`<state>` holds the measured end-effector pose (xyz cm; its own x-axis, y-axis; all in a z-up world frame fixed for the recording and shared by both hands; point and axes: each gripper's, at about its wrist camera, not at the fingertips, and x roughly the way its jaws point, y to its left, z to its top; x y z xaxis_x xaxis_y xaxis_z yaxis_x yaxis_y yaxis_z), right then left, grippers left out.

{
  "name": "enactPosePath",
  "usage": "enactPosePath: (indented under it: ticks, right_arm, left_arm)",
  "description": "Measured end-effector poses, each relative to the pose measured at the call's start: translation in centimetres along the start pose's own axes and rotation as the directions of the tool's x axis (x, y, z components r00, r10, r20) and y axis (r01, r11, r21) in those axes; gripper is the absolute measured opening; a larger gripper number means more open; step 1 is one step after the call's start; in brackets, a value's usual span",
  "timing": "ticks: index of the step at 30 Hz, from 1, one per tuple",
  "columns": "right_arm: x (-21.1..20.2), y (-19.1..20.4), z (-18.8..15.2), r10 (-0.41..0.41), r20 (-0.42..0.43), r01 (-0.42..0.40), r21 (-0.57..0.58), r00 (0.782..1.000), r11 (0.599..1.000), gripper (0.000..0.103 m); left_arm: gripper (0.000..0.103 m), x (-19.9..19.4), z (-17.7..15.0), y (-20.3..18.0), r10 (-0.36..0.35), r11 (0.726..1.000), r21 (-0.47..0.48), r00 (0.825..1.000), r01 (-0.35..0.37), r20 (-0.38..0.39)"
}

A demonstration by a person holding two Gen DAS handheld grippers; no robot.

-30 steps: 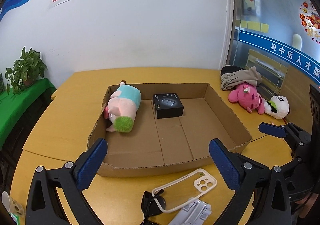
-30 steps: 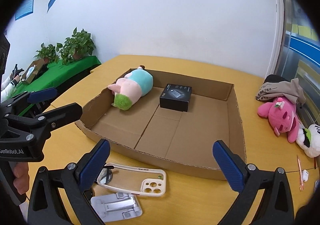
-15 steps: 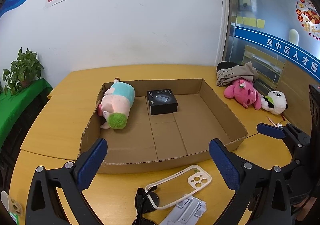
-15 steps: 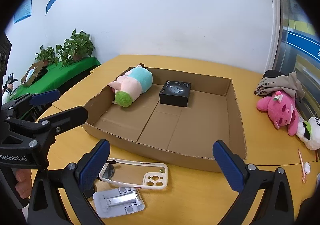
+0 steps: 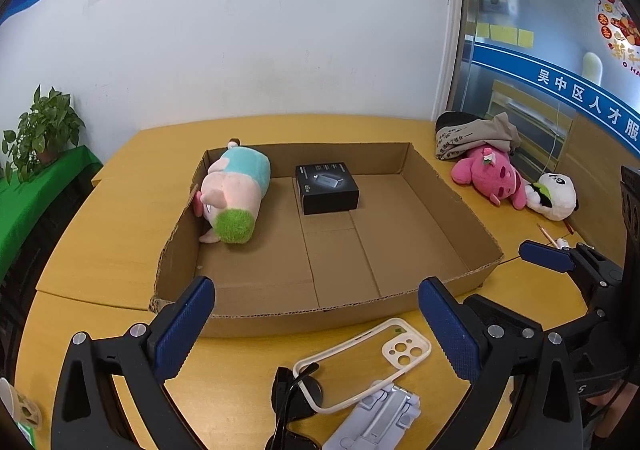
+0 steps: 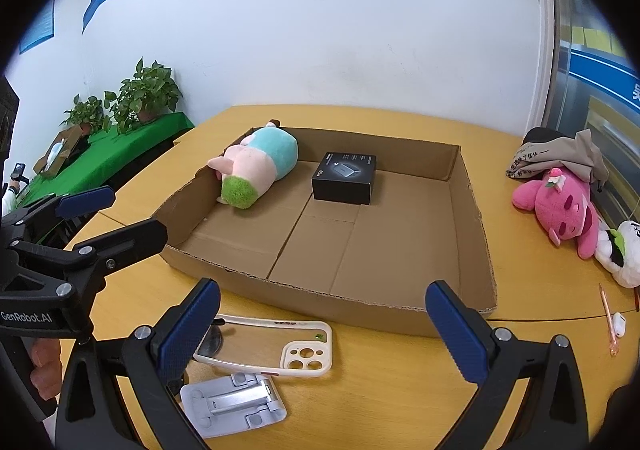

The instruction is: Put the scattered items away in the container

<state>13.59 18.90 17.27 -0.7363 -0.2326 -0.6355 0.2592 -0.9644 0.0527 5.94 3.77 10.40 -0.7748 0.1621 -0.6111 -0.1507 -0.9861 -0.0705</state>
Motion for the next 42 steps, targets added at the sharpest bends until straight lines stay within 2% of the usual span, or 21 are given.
enactPosePath:
  ticks: [5, 9, 16, 27, 30, 32, 33, 34, 35, 36, 37, 42]
  right_arm:
    - [0.4, -0.5, -0.8, 0.009, -0.024, -0.009, 0.015, 1.000, 1.000, 0.102]
    - [1.5, -1.1, -2.2, 0.036, -0.079, -0.033, 0.039, 0.996, 0.999, 0.102]
    - [4.1, -1.2, -5.0, 0.109, -0.182, -0.098, 0.069, 0.977, 0.993, 0.102]
    - [9.1, -2.1, -6.5, 0.130, -0.263, -0.100, 0.124, 0.956, 0.987, 0.100]
    - [10.4, -2.2, -7.2, 0.110, -0.300, -0.081, 0.108, 0.948, 0.991, 0.078]
    - [10.6, -2.4, -7.8, 0.104, -0.310, -0.074, 0.107, 0.945, 0.991, 0.056]
    - [10.7, -2.6, -8.1, 0.091, -0.313, -0.061, 0.102, 0.945, 0.993, 0.051]
    - [10.6, -2.9, -8.3, 0.079, -0.304, -0.052, 0.097, 0.949, 0.994, 0.042]
    - [10.4, -3.1, -8.4, 0.055, -0.301, -0.030, 0.084, 0.952, 0.996, 0.027]
    - [10.3, -3.5, -8.6, 0.047, -0.302, -0.022, 0.087, 0.952, 0.996, 0.022]
    - [10.2, -3.9, -8.7, 0.042, -0.304, -0.015, 0.091, 0.952, 0.996, 0.012]
    - [9.1, -6.4, -9.6, -0.010, -0.299, 0.049, 0.123, 0.954, 0.991, 0.010]
  left_arm:
    - [0.103, 0.6, -1.1, 1.0, -0.012, 1.000, -0.016, 0.999, 0.012, -0.041]
    - [0.103, 1.5, -2.6, 2.0, -0.012, 1.000, -0.022, 0.996, 0.010, -0.092]
    - [0.103, 3.3, -5.4, 3.6, -0.054, 0.997, -0.066, 0.980, 0.042, -0.192]
    - [0.101, 5.3, -6.8, 3.9, -0.094, 0.992, -0.102, 0.960, 0.070, -0.263]
    - [0.101, 5.4, -6.8, 3.8, -0.097, 0.993, -0.093, 0.958, 0.074, -0.271]
    - [0.101, 5.4, -6.8, 3.7, -0.096, 0.993, -0.089, 0.958, 0.075, -0.271]
    - [0.101, 5.5, -6.8, 3.7, -0.095, 0.993, -0.088, 0.957, 0.073, -0.274]
    - [0.101, 5.6, -6.8, 3.6, -0.095, 0.993, -0.088, 0.956, 0.073, -0.277]
    - [0.101, 5.7, -6.7, 3.5, -0.098, 0.993, -0.086, 0.955, 0.076, -0.279]
    - [0.101, 5.8, -6.7, 3.3, -0.100, 0.993, -0.083, 0.954, 0.079, -0.281]
    - [0.100, 5.9, -6.5, 3.0, -0.103, 0.993, -0.078, 0.954, 0.084, -0.282]
    - [0.099, 6.7, -5.9, 1.0, -0.132, 0.991, -0.045, 0.947, 0.124, -0.294]
